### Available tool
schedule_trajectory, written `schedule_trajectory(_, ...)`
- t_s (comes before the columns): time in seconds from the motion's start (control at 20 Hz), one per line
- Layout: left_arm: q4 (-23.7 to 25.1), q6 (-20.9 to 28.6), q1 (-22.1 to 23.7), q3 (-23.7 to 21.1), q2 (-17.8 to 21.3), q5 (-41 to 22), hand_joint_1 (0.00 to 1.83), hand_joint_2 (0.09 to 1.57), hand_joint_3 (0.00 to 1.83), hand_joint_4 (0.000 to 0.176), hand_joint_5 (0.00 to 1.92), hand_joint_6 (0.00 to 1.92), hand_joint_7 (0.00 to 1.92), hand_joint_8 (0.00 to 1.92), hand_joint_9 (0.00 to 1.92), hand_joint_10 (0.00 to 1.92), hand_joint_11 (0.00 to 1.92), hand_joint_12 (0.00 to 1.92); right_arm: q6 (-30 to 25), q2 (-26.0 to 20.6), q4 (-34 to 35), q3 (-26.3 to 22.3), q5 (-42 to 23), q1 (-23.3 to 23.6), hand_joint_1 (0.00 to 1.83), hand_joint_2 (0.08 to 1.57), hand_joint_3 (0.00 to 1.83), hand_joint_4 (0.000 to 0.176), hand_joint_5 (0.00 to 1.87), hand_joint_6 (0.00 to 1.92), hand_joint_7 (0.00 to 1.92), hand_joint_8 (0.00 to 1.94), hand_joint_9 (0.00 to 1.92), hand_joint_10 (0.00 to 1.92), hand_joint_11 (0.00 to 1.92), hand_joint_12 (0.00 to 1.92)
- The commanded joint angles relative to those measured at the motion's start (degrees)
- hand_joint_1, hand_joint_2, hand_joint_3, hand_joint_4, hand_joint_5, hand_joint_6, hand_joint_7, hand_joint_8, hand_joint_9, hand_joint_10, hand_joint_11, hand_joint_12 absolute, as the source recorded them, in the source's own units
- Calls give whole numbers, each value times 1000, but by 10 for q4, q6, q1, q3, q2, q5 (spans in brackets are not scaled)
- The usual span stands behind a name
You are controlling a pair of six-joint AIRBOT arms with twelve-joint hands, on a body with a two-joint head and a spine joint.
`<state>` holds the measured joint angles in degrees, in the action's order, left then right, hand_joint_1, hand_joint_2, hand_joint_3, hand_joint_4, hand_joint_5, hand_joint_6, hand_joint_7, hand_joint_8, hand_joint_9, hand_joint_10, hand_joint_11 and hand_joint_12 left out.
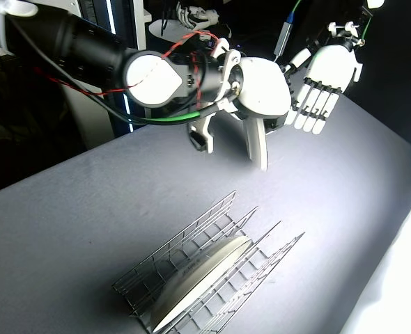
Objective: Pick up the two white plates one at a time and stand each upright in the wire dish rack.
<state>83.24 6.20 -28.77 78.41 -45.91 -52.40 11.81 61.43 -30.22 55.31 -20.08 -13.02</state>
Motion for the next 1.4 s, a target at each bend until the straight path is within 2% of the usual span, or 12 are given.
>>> schedule_trajectory(0.0, -39, 2, 8, 4, 6, -21, 0, 1153, 0, 0, 0, 0, 0, 0, 0, 0, 0, 0, -6, -6, 38, -8, -77, 14, 1389, 1069, 0, 0, 979, 918, 1099, 745, 1048, 992, 977, 1036)
schedule_trajectory(0.15, -37, 1, 16, 8, 8, -7, 0, 1175, 8, 0, 0, 0, 0, 0, 0, 0, 0, 0, -7, -28, 85, -19, -78, 24, 1385, 1082, 0, 0, 947, 992, 1086, 763, 1004, 1049, 950, 1105)
schedule_trajectory(0.35, -28, 0, 31, 11, 10, 2, 0, 1157, 0, 0, 0, 0, 0, 0, 0, 0, 0, 0, -12, -53, 178, -31, -79, 53, 1385, 1080, 1, 0, 966, 966, 1077, 772, 1000, 1048, 935, 1065)
schedule_trajectory(0.45, -8, 0, 48, 11, 12, 3, 0, 1153, 0, 0, 0, 0, 0, 0, 0, 0, 0, 0, -13, -68, 211, -36, -78, 62, 1383, 1088, 1, 0, 938, 999, 1057, 819, 994, 1058, 940, 1061)
schedule_trajectory(0.65, -5, 0, 49, 2, 15, 2, 0, 1182, 10, 0, 0, 0, 0, 0, 0, 0, 0, 0, -18, -95, 271, -46, -76, 68, 1385, 1081, 0, 0, 947, 991, 1084, 785, 1007, 1030, 962, 1084)
schedule_trajectory(0.7, -5, 2, 50, -1, 16, 3, 0, 1171, 4, 0, 0, 0, 0, 0, 0, 0, 0, 0, -20, -113, 323, -52, -63, 80, 1384, 1084, 0, 0, 945, 993, 1078, 789, 999, 1047, 943, 1093)
schedule_trajectory(0.85, 15, 10, 61, 1, 14, 3, 0, 1166, 1, 0, 0, 0, 0, 0, 0, 0, 0, 0, -22, -127, 345, -53, -55, 84, 1382, 1090, 0, 0, 933, 1004, 1051, 839, 990, 1058, 917, 1075)
schedule_trajectory(0.95, 15, 13, 68, 2, 13, 3, 0, 1168, 2, 0, 0, 0, 0, 0, 0, 0, 0, 0, -21, -142, 362, -54, -47, 84, 1385, 1080, 1, 0, 947, 979, 1075, 799, 1015, 1028, 934, 1078)
schedule_trajectory(1.0, 16, 14, 68, 1, 14, 3, 0, 1185, 10, 0, 0, 0, 0, 0, 0, 0, 0, 0, -21, -145, 367, -54, -44, 83, 1382, 1088, 0, 0, 951, 995, 1068, 791, 976, 1080, 926, 1110)
schedule_trajectory(1.1, 16, 16, 68, 1, 13, 3, 0, 1170, 2, 0, 0, 0, 0, 0, 0, 0, 0, 0, -19, -158, 375, -57, -39, 79, 1383, 1084, 0, 0, 963, 987, 1069, 778, 993, 1052, 942, 1046)
schedule_trajectory(1.35, 21, 16, 67, -3, 14, 4, 0, 1157, 0, 0, 0, 0, 0, 0, 0, 0, 0, 0, -17, -190, 379, -68, -29, 58, 1386, 1075, 0, 0, 965, 970, 1095, 748, 1018, 1019, 954, 1055)
